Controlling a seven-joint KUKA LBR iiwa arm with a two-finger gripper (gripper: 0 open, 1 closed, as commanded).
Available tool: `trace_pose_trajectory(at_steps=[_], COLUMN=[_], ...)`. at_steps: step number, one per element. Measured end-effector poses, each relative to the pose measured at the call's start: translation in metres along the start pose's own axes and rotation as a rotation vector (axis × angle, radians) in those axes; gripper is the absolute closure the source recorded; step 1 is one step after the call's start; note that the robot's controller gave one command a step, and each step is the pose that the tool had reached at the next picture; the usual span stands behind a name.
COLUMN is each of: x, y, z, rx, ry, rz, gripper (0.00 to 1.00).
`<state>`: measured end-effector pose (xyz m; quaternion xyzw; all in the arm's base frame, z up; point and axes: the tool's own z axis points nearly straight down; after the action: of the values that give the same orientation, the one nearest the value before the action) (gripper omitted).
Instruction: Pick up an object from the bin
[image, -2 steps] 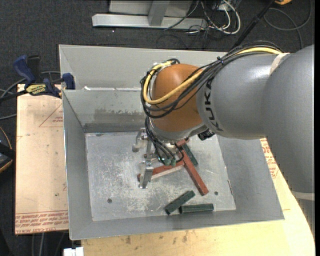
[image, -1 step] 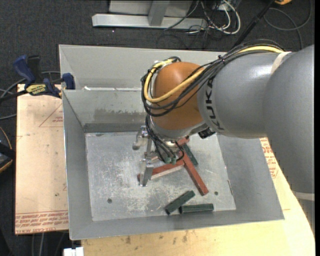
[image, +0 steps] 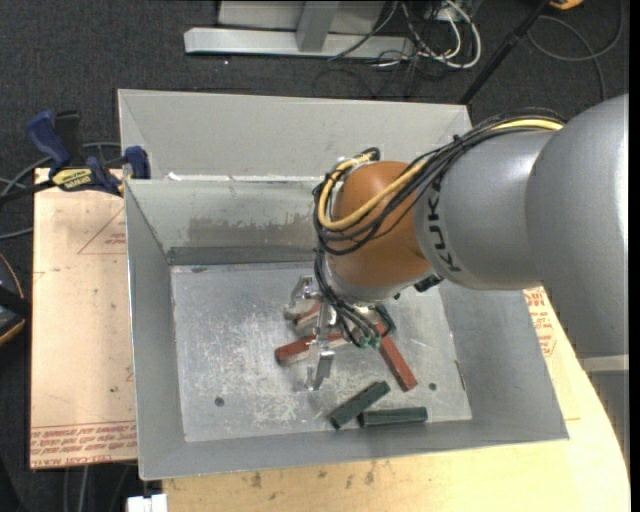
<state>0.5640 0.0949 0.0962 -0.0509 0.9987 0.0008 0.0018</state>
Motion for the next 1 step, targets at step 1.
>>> trace_pose_trajectory(at_steps=[1], x=[-0.0069], y=[-0.028], z=[-0.0095], rx=[-0.003], ry=[0.0], rz=[0.014], gripper=[0.0])
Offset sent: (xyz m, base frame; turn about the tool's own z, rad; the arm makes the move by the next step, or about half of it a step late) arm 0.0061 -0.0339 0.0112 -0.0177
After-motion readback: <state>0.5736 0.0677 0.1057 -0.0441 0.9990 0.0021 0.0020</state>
